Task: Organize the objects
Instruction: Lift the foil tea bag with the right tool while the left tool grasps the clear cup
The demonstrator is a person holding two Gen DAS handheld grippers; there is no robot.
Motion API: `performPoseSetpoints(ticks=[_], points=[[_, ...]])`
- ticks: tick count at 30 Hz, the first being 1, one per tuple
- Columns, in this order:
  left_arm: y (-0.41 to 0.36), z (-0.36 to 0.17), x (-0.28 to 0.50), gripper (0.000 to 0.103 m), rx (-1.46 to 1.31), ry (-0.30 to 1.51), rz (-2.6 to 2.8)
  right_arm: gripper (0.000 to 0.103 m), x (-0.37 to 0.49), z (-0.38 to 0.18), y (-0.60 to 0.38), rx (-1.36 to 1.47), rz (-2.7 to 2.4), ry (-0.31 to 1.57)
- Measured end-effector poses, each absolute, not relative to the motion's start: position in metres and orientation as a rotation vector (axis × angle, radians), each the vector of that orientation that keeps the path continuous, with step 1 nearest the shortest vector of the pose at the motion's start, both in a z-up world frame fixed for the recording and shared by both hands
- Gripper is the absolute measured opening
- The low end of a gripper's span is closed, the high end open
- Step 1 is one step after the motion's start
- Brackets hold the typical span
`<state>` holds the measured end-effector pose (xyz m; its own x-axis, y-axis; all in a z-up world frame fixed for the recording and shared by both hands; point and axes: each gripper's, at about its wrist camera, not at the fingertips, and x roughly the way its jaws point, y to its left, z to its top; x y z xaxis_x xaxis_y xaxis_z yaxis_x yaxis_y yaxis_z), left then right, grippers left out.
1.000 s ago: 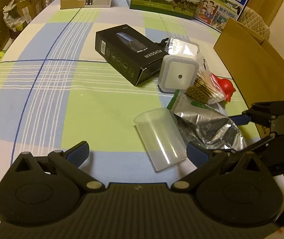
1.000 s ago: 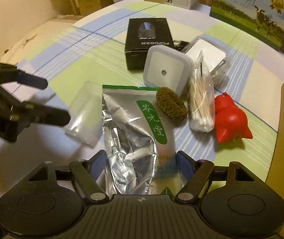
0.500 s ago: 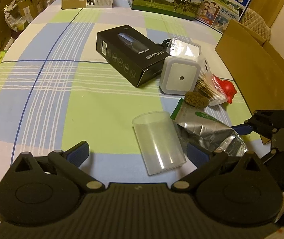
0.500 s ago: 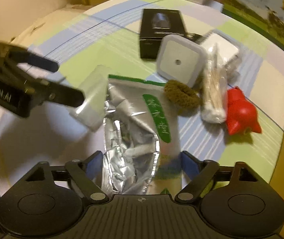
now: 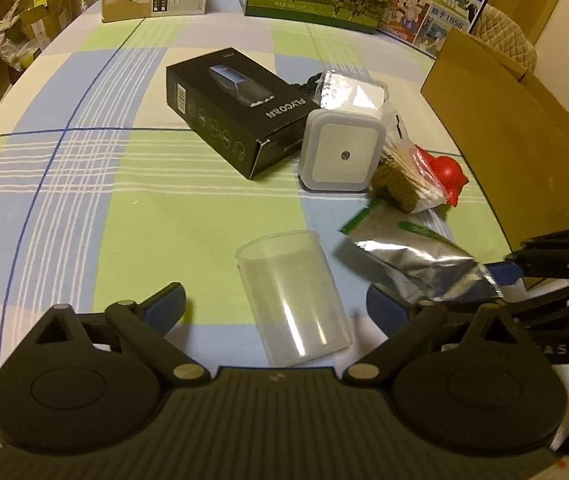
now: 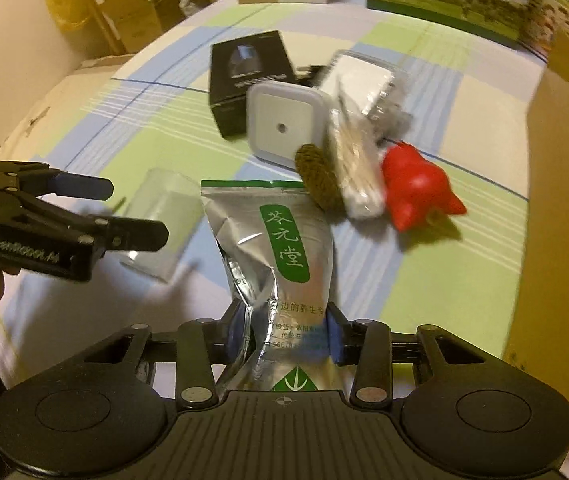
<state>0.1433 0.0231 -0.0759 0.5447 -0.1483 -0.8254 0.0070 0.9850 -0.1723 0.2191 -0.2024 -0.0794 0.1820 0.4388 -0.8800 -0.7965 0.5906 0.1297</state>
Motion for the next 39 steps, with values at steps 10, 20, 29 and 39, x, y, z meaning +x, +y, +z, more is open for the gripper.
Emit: performPoseSetpoints(ticks=[10, 20, 29, 39], points=[[0.005, -0.084, 0.155, 0.076, -0.058, 1.021, -0.084, 0.07, 0.219, -0.089, -0.203, -0.441, 0.933, 1.054], [0.003, -0.085, 0.154, 0.051, -0.024, 1.016, -0.081, 0.068, 0.208, -0.093, -0.195, -0.547, 0.938, 1.013], [0.004, -0.072, 0.148, 0.051, -0.056, 0.998, -0.084, 0.039, 0.211, -0.076, -0.2, -0.451, 0.892, 1.029], [0.003, -0.035, 0.134, 0.051, -0.088, 0.919, -0.077, 0.039, 0.198, -0.035, -0.211, -0.363, 0.901, 0.959]])
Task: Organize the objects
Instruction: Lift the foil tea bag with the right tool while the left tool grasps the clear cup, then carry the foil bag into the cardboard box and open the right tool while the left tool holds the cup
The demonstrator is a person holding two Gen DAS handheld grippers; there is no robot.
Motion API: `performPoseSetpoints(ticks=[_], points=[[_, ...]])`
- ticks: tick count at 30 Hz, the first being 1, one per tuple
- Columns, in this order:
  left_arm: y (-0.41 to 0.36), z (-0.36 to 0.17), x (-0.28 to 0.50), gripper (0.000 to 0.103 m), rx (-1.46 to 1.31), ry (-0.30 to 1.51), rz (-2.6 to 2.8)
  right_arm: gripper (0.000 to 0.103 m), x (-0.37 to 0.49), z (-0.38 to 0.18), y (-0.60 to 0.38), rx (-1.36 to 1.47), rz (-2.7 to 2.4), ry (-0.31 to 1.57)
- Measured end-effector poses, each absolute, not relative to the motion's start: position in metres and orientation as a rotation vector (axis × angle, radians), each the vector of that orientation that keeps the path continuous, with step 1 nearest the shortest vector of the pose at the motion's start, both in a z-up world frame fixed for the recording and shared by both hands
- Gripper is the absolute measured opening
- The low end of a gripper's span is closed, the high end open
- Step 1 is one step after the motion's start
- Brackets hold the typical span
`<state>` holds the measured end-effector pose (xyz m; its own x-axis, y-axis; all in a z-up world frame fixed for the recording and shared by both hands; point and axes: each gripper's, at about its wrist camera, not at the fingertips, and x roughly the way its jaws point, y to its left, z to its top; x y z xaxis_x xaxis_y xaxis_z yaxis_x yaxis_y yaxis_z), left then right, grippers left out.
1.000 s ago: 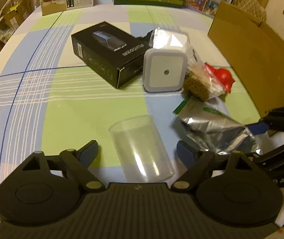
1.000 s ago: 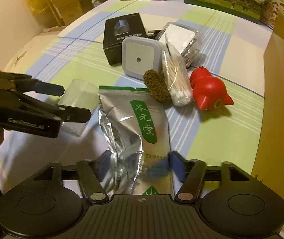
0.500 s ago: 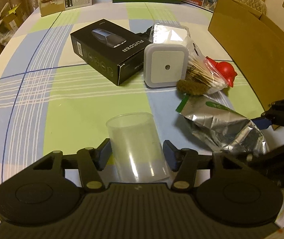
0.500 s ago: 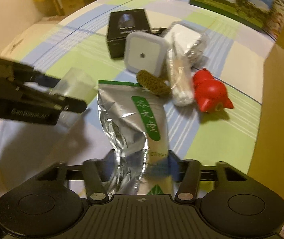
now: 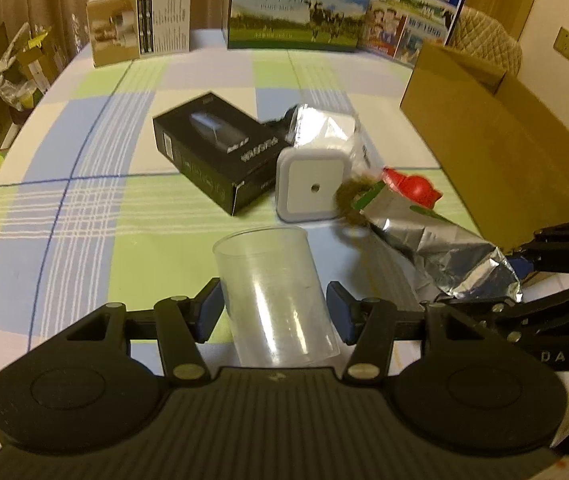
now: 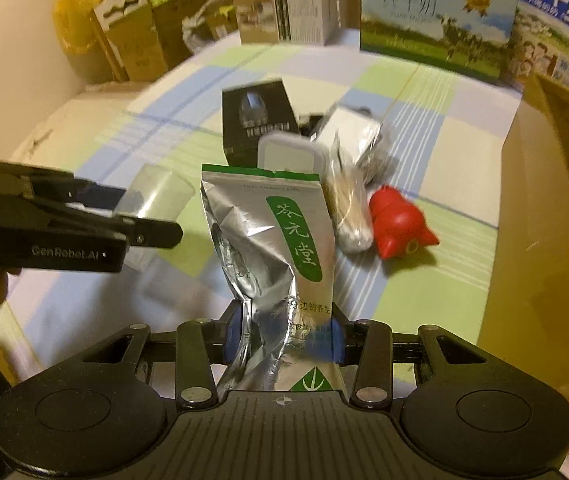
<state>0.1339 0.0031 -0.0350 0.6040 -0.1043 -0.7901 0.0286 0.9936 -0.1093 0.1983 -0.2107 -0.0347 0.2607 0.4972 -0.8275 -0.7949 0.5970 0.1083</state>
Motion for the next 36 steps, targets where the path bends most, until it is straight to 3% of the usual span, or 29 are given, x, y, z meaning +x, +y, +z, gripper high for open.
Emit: performPoseSetpoints(ticks=[4, 17, 28, 36], points=[[-0.002, -0.022, 0.128, 0.051, -0.102, 0.894, -0.089, 0.039, 0.201, -0.023, -0.222, -0.239, 0.935, 0.996], [-0.067, 0.024, 0.135, 0.051, -0.082, 0.798, -0.208, 0.039, 0.214, 0.06, -0.29, -0.143, 0.545, 0.613], [-0.161, 0.056, 0.196, 0.051, -0.064, 0.723, -0.397, 0.039, 0.26, 0.059, -0.361, -0.066, 0.283, 0.612], [-0.208, 0.048, 0.234, 0.051, -0.099, 0.712, -0.377, 0.039, 0.275, 0.049, -0.398, 0.004, 0.223, 0.648]])
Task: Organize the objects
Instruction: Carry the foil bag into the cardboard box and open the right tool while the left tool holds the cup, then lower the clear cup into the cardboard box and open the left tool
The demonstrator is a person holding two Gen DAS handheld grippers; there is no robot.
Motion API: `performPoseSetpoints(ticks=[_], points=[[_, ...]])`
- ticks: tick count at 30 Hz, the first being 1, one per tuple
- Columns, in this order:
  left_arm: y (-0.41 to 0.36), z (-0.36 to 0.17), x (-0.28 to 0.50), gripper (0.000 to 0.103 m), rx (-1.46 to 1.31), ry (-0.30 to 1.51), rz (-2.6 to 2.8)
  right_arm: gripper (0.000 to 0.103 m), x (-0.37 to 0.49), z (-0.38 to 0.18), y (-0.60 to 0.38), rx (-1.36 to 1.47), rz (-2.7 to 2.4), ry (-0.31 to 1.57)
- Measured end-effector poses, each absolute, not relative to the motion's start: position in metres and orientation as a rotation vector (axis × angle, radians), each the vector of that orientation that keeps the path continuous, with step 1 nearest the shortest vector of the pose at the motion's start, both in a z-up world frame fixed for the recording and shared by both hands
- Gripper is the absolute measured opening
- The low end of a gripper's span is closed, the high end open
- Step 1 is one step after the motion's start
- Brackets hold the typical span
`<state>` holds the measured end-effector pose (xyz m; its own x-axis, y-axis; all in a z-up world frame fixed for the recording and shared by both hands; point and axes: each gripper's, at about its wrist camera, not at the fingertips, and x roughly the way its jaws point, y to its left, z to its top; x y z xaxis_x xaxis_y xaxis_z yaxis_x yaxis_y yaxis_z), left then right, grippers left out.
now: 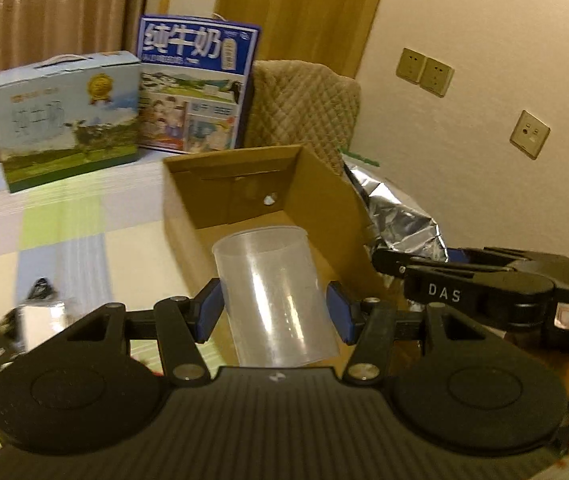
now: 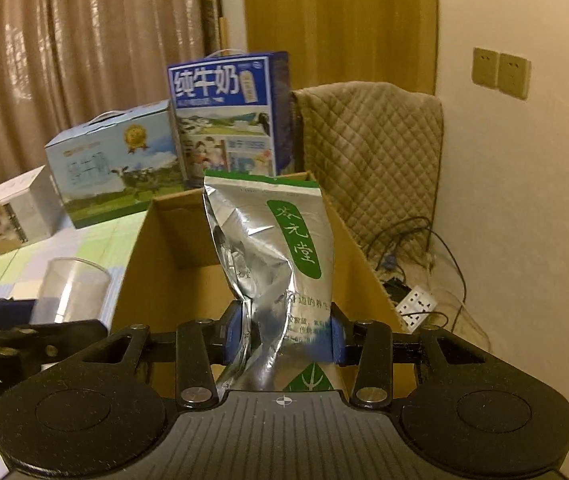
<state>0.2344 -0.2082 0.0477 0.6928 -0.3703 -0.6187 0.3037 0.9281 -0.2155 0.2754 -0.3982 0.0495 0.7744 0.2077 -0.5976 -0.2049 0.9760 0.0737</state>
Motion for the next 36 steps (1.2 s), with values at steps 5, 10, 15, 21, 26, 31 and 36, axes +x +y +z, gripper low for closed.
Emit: performPoseSetpoints(ticks=[5, 10, 15, 21, 26, 31, 36], points=[[-0.218, 0.038, 0.249, 0.075, -0.172, 0.712, -0.409, 0.039, 0.281, 0.048, -0.409, 0.035, 0.203, 0.65], [-0.207, 0.038, 0.246, 0.075, -0.142, 0.693, -0.351, 0.039, 0.283, 0.047, -0.412, 0.037, 0.208, 0.645], [-0.187, 0.043, 0.237, 0.075, -0.142, 0.67, -0.291, 0.039, 0.285, 0.049, -0.405, 0.039, 0.233, 0.638], [-0.164, 0.041, 0.232, 0.075, -0.165, 0.671, -0.244, 0.041, 0.289, 0.047, -0.39, 0.018, 0.251, 0.632], [-0.152, 0.042, 0.227, 0.077, -0.17, 0.663, -0.222, 0.06, 0.291, 0.041, -0.384, 0.03, 0.264, 0.606], [-0.139, 0.039, 0.222, 0.08, -0.167, 0.669, -0.199, 0.063, 0.285, 0.047, -0.39, 0.065, 0.234, 0.537], [-0.122, 0.037, 0.215, 0.082, -0.171, 0.672, -0.157, 0.065, 0.284, 0.046, -0.392, 0.073, 0.228, 0.545]])
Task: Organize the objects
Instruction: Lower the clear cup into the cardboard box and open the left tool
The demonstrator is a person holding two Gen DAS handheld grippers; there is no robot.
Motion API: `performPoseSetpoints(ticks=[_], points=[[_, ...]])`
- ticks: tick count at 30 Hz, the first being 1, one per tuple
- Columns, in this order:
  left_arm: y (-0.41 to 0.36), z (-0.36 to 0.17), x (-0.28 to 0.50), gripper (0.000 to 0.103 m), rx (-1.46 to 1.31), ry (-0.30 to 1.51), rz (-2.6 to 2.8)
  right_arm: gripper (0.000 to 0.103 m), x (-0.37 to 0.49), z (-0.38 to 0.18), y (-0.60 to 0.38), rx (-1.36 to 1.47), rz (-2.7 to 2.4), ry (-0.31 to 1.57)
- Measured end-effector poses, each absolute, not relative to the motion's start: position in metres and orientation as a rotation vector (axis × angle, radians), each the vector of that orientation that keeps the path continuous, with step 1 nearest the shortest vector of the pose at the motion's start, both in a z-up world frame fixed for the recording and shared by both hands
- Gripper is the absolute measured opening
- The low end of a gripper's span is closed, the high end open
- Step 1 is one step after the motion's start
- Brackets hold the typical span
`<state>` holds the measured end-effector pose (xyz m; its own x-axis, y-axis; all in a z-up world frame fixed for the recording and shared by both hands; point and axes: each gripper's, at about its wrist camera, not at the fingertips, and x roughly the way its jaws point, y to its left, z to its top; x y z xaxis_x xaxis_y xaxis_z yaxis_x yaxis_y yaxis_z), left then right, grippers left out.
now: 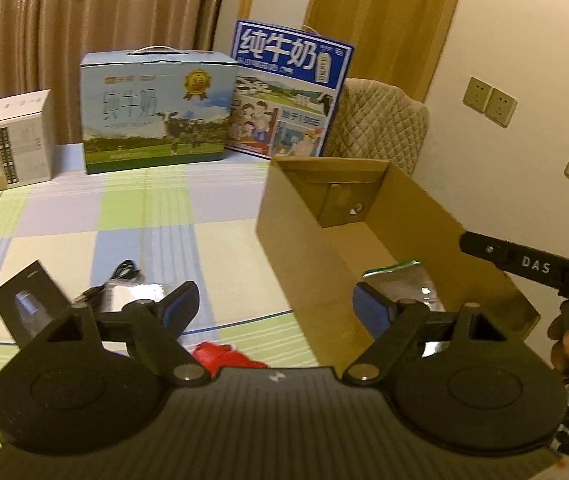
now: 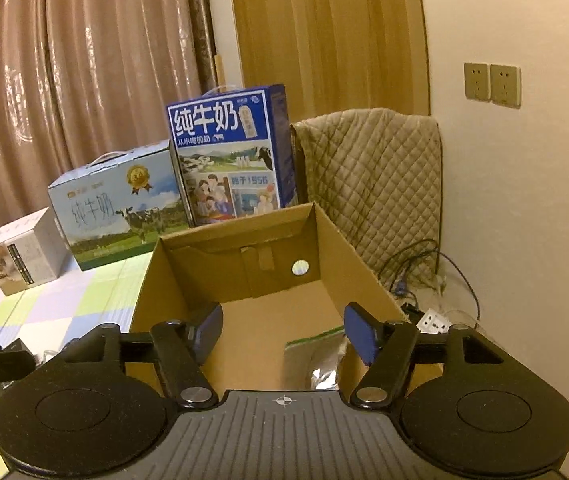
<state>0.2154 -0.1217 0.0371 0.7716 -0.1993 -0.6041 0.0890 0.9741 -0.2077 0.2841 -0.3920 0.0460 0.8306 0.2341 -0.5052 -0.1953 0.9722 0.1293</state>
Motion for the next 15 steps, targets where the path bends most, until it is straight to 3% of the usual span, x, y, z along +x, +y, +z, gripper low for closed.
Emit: performPoseSetpoints(ticks=[15], points=[[-0.064, 0.041, 0.182, 0.088, -0.154, 0.678, -0.023, 0.065, 0.254, 0.056, -0.339, 0.074, 0.405, 0.493]])
